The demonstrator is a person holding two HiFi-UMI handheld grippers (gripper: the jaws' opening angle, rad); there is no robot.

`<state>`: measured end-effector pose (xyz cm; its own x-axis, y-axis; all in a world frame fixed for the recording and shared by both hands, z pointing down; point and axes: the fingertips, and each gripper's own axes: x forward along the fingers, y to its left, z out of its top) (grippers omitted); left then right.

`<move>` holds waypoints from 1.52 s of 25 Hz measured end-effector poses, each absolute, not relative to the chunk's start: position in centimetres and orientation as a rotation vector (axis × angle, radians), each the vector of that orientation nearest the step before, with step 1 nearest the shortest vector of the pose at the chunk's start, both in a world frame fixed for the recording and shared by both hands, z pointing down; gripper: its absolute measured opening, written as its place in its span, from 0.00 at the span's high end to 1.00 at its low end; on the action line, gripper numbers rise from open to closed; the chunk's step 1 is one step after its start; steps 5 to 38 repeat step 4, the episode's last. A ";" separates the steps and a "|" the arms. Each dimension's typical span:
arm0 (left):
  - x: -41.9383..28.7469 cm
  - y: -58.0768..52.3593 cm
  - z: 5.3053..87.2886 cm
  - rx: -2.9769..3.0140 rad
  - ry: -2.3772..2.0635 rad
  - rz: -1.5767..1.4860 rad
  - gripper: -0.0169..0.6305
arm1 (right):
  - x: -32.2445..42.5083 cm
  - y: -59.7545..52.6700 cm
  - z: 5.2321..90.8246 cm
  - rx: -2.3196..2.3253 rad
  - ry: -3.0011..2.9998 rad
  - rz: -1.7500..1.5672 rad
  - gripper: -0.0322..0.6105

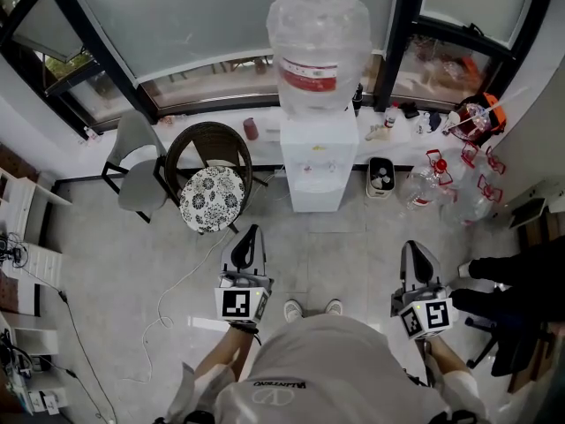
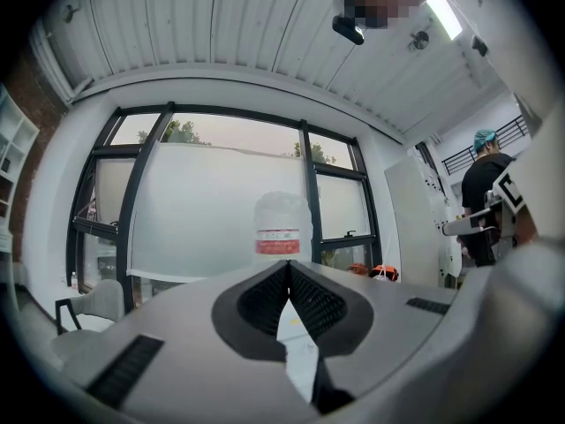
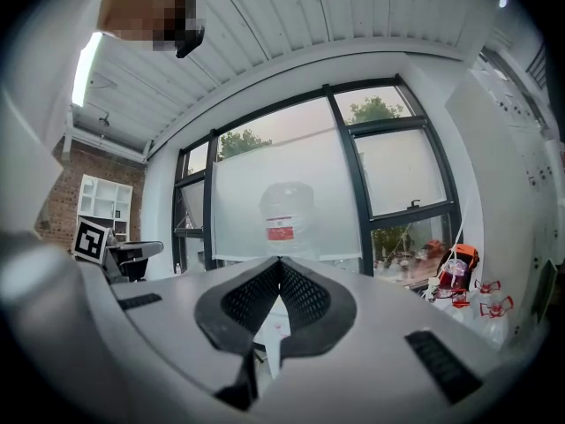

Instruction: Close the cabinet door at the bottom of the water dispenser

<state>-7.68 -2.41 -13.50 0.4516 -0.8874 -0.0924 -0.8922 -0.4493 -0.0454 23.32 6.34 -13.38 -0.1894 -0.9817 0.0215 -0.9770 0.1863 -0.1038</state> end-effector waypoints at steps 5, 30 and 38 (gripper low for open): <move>-7.6 -2.0 -13.5 -2.607 1.587 0.072 0.96 | 23.3 6.4 -14.0 -1.968 2.366 -0.128 0.93; -7.6 -2.0 -13.5 -2.607 1.587 0.072 0.96 | 23.3 6.4 -14.0 -1.968 2.366 -0.128 0.93; -7.6 -2.0 -13.5 -2.607 1.587 0.072 0.96 | 23.3 6.4 -14.0 -1.968 2.366 -0.128 0.93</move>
